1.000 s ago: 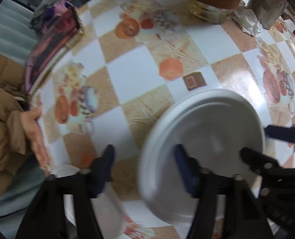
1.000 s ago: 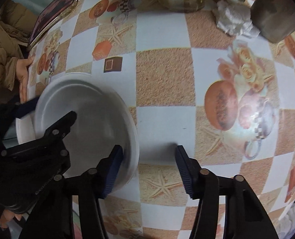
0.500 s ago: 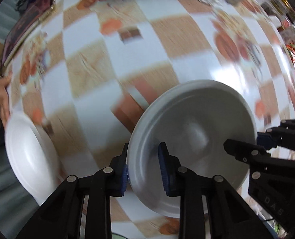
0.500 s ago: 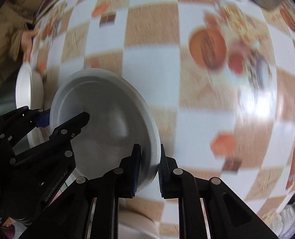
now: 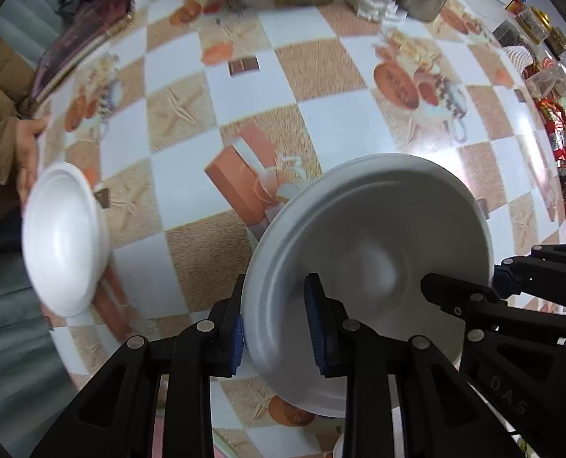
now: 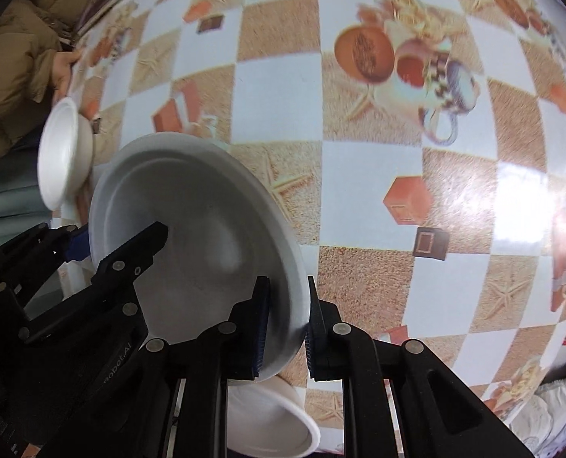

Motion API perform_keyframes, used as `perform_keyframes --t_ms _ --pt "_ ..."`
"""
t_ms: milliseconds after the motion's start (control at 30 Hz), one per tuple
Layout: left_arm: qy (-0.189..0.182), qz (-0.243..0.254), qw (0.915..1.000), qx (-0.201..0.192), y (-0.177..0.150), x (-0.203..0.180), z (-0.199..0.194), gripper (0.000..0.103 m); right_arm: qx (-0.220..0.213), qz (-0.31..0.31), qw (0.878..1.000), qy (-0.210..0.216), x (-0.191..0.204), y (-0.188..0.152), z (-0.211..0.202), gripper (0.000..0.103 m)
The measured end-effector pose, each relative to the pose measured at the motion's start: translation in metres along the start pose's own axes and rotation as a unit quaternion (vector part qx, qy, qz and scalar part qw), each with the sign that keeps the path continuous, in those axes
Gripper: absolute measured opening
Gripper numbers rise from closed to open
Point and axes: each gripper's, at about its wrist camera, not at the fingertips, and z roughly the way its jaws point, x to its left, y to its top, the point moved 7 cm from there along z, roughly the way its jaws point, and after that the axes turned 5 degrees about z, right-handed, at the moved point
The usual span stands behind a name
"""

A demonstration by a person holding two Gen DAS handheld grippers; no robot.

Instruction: Organize plates and bowls

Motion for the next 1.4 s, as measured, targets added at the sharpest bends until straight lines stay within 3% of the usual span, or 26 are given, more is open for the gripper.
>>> perform_keyframes --t_ms 133,333,633,1033,1100,1167,1200,1233,1267,1300,1400 --pt "0.007 -0.007 0.9997 -0.021 -0.014 -0.012 -0.028 0.031 -0.013 -0.007 1.000 0.003 -0.001 -0.001 -0.019 0.018" --pt "0.010 0.007 0.9995 -0.028 -0.040 -0.028 -0.054 0.031 -0.014 -0.005 1.000 0.003 -0.002 -0.035 -0.034 0.018" --pt "-0.011 0.012 0.9998 -0.007 -0.091 -0.040 -0.046 0.031 0.009 -0.004 1.000 -0.014 -0.006 -0.095 -0.024 0.018" --pt "-0.017 0.038 0.9991 0.012 -0.127 -0.068 -0.034 0.031 0.024 0.005 0.999 -0.032 -0.016 -0.130 -0.010 0.018" --pt "-0.022 0.036 0.9990 0.013 -0.129 -0.070 -0.033 0.040 0.026 0.005 0.999 -0.028 -0.017 -0.131 -0.008 0.018" --pt "-0.021 0.025 0.9994 0.013 -0.133 -0.068 -0.034 0.068 0.026 0.012 0.999 -0.029 -0.019 -0.135 -0.008 0.018" --pt "-0.021 0.019 0.9995 0.010 -0.134 -0.065 -0.034 0.075 0.027 0.015 0.999 -0.031 -0.022 -0.136 -0.008 0.021" --pt "-0.021 0.012 0.9997 0.007 -0.136 -0.062 -0.035 0.078 0.027 0.021 0.999 -0.032 -0.027 -0.138 -0.009 0.044" --pt "-0.024 0.003 0.9997 0.007 -0.138 -0.058 -0.036 0.078 0.026 0.027 0.999 -0.032 -0.030 -0.138 -0.009 0.085" --pt "-0.027 -0.004 0.9996 0.010 -0.141 -0.055 -0.035 0.079 0.018 0.032 0.999 -0.031 -0.034 -0.137 -0.010 0.097" --pt "-0.028 -0.027 0.9990 0.021 -0.149 -0.043 -0.031 0.079 0.019 0.038 0.998 -0.047 -0.046 -0.139 -0.012 0.100"
